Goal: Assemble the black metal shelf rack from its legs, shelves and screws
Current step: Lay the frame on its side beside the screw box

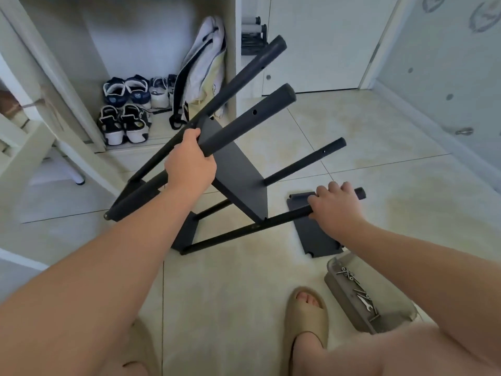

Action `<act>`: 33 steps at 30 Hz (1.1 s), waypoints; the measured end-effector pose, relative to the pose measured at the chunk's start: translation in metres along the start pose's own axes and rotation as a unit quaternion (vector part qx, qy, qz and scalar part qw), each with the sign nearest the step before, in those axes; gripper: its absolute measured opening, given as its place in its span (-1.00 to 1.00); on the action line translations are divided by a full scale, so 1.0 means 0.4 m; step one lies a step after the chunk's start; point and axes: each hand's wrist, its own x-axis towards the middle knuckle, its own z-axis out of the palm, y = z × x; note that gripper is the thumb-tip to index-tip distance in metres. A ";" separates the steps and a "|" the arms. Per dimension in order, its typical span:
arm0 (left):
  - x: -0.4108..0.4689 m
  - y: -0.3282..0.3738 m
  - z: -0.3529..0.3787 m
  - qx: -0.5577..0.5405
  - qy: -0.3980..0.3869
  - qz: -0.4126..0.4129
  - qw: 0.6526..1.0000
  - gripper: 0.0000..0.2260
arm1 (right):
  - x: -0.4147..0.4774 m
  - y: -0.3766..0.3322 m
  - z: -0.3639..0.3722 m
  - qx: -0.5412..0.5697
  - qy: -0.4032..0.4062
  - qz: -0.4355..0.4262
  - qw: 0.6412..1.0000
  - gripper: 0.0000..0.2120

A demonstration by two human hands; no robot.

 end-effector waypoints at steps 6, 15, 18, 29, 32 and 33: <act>0.038 0.003 0.083 0.118 -0.030 0.037 0.992 -0.54 | 0.074 -0.068 0.121 0.003 -0.044 -0.067 0.997 -0.83; 0.056 -0.041 0.229 0.240 -0.047 0.082 0.966 -0.53 | 0.143 -0.241 0.319 0.085 -0.099 -0.051 0.990 -0.89; 0.065 -0.073 0.271 0.282 -0.057 0.094 0.953 -0.53 | 0.166 -0.308 0.381 0.121 -0.116 -0.050 0.985 -0.88; 0.096 -0.201 0.330 0.337 -0.073 0.091 0.934 -0.55 | 0.258 -0.494 0.501 0.229 -0.117 -0.049 0.965 -0.79; 0.087 -0.232 0.345 0.350 -0.084 0.088 0.929 -0.55 | 0.257 -0.539 0.522 0.264 -0.133 -0.052 0.954 -0.80; 0.085 -0.241 0.349 0.354 -0.088 0.088 0.927 -0.56 | 0.254 -0.555 0.529 0.274 -0.140 -0.054 0.950 -0.80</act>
